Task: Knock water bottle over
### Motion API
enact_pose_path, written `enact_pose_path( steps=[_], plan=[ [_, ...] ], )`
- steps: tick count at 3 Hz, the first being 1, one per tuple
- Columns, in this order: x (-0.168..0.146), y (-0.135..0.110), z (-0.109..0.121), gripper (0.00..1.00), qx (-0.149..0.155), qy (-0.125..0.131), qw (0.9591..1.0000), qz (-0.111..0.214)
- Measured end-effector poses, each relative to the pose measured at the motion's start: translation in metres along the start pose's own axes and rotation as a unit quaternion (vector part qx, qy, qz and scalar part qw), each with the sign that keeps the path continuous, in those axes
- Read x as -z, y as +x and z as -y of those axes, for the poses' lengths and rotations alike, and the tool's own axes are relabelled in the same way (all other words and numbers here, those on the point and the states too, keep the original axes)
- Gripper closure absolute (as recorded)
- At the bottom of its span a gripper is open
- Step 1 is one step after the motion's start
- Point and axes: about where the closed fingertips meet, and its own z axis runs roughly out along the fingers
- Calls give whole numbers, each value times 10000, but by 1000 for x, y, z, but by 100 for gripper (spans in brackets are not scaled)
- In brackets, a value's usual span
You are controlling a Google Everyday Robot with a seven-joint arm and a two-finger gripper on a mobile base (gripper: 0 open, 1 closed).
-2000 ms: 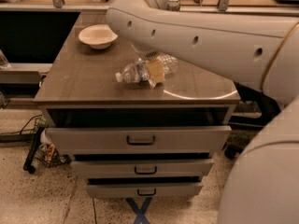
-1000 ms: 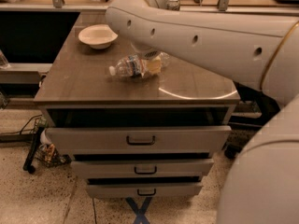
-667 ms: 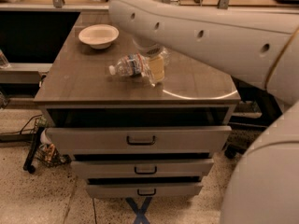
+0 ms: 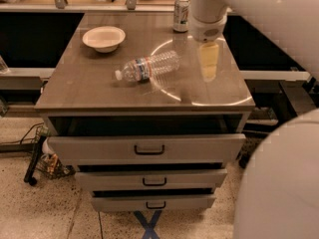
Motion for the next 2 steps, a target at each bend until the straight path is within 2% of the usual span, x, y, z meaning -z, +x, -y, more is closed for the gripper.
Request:
enact_pose_path(
  steps=[1, 2],
  plan=[
    [-25, 84, -46, 0, -260, -1012, 9942, 262],
    [-41, 138, -88, 0, -739, -1581, 9811, 840]
  ],
)
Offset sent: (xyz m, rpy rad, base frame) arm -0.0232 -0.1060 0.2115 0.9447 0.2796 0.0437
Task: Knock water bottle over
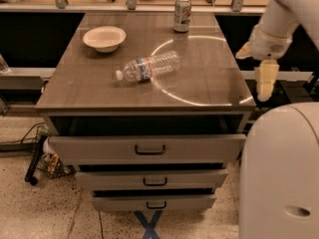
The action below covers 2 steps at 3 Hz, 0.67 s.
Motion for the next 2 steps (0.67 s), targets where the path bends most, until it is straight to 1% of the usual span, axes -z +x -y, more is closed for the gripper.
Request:
enact_pose_path(
  steps=[1, 2],
  plan=[
    [15, -4, 16, 0, -68, 374, 9979, 518],
    [9, -1, 20, 0, -80, 414, 9983, 414]
  ],
)
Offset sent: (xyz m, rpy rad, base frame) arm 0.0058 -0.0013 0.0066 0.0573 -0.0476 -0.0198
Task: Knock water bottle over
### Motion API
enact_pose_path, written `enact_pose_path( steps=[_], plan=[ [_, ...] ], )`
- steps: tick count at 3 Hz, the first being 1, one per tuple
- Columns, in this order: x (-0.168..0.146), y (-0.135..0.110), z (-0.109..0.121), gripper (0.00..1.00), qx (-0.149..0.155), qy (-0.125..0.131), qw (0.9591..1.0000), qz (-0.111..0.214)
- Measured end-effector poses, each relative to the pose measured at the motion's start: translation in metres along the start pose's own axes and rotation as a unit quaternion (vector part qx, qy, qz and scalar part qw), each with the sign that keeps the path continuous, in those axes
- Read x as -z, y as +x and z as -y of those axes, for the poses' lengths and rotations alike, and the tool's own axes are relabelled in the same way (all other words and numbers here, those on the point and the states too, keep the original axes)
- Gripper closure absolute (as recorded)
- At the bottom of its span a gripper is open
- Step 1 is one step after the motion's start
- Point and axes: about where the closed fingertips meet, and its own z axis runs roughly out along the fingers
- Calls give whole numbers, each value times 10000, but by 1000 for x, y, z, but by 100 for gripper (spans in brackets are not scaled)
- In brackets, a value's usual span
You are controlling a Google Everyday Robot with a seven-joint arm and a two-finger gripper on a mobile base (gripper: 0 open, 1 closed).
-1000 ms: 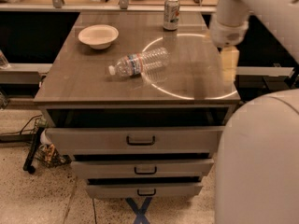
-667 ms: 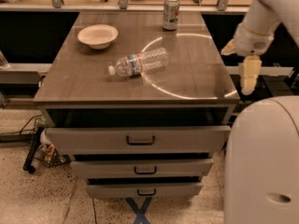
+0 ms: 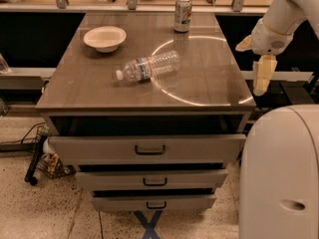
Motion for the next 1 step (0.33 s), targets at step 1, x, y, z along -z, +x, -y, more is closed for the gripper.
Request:
enact_pose_path(
  steps=[1],
  plan=[
    [26, -7, -1, 0, -198, 298, 9993, -82]
  ],
)
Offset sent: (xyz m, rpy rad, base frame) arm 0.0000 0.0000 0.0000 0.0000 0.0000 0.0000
